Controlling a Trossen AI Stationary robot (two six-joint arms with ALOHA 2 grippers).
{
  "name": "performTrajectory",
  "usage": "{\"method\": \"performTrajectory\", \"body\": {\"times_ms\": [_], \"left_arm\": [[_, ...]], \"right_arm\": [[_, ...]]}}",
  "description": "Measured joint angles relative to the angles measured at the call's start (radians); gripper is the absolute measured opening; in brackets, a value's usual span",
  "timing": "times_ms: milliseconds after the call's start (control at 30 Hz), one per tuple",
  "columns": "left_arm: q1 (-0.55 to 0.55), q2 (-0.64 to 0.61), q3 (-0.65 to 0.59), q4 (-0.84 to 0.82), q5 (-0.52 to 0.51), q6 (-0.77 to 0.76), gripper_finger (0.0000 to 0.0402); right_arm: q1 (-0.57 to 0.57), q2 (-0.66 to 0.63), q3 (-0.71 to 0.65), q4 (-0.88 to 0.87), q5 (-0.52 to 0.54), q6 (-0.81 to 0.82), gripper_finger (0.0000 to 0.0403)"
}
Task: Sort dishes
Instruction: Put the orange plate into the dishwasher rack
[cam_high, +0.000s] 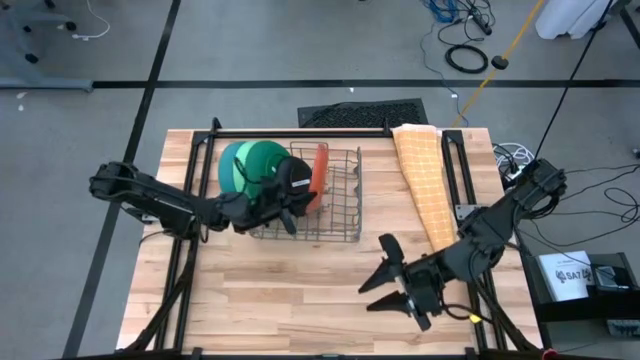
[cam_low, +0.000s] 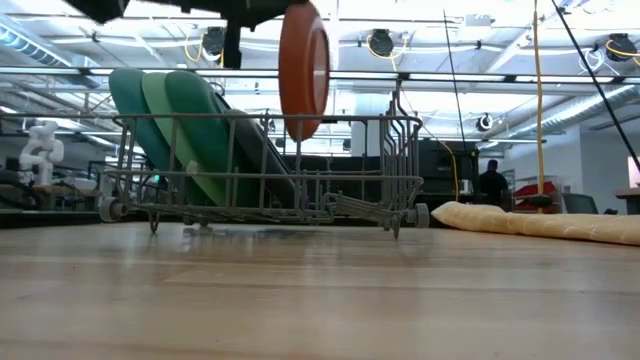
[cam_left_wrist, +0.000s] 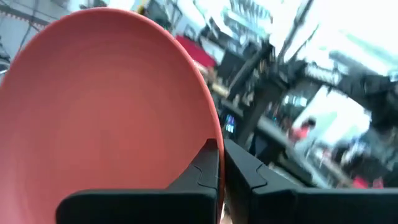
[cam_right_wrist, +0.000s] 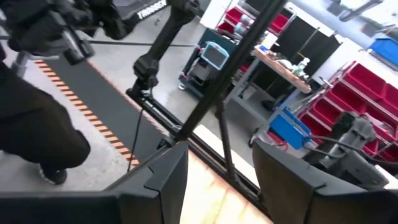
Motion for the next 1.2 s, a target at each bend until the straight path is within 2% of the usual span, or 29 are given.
{"method": "performTrajectory", "body": {"times_ms": [100,267,467,800,1200], "left_arm": [[0.009,0.025,-0.058,0.149,-0.021,-0.004,0.0010],[0.018,0.083,-0.070,0.296,-0.031,-0.004,0.0010],[0.022,0.175,-0.070,0.327,-0.096,-0.030,0.0010],[0.045,0.296,-0.067,0.443,-0.118,-0.056,0.0010],[0.048,0.324,-0.057,0.434,-0.155,-0.057,0.0014]], "right_arm": [[0.011,0.014,0.000,-0.004,0.000,-0.009,0.0167],[0.014,0.019,0.000,-0.003,0.000,-0.027,0.0162],[0.015,0.019,0.000,-0.004,0.000,-0.029,0.0162],[0.015,0.019,0.000,-0.005,0.000,-0.027,0.0162],[0.014,0.019,0.000,-0.016,-0.001,-0.012,0.0162]]}}
